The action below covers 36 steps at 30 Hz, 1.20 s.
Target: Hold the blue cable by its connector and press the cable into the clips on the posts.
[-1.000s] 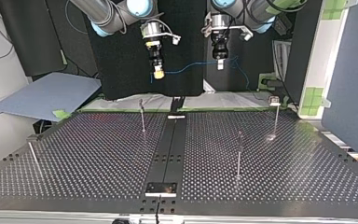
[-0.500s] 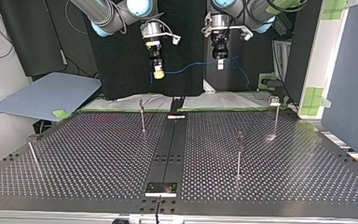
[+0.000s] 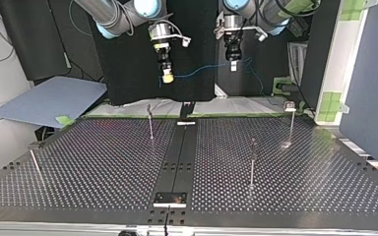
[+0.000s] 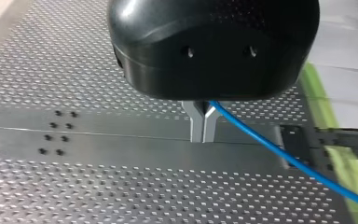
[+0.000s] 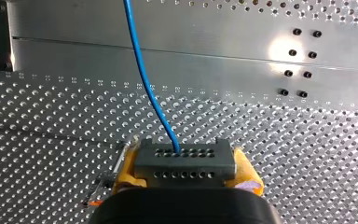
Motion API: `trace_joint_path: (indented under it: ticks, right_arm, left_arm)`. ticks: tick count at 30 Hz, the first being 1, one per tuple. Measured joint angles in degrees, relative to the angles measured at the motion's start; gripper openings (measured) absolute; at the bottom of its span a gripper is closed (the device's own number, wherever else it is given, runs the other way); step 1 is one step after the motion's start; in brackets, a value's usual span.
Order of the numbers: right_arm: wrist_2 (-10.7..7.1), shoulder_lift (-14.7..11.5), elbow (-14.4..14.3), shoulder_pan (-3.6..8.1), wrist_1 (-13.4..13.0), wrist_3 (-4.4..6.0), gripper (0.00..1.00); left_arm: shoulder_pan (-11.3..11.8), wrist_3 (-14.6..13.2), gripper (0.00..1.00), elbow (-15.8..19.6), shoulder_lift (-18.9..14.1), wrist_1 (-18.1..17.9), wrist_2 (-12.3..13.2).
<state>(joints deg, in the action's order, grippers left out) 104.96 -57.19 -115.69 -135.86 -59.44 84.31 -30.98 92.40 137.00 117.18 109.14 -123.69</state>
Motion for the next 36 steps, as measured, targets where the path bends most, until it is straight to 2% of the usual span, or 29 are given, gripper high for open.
trace_joint_path:
  ticks: [7, 11, 36]
  right_arm:
    - [0.07, 2.7, -0.3, -0.22, 1.6, -0.58, 0.0]
    - [0.08, 3.7, -0.3, -0.23, 1.7, -0.61, 0.0]
    - [0.08, 4.0, -0.3, -0.24, 1.8, -0.62, 0.0]
  left_arm:
    - [0.0, 0.0, 0.0, 0.0, 3.7, 0.0, 0.0]
    - [0.0, 0.0, 0.0, 0.0, 4.2, 0.0, 0.0]
    - [0.0, 0.0, 0.0, 0.0, 4.3, 0.0, 0.0]
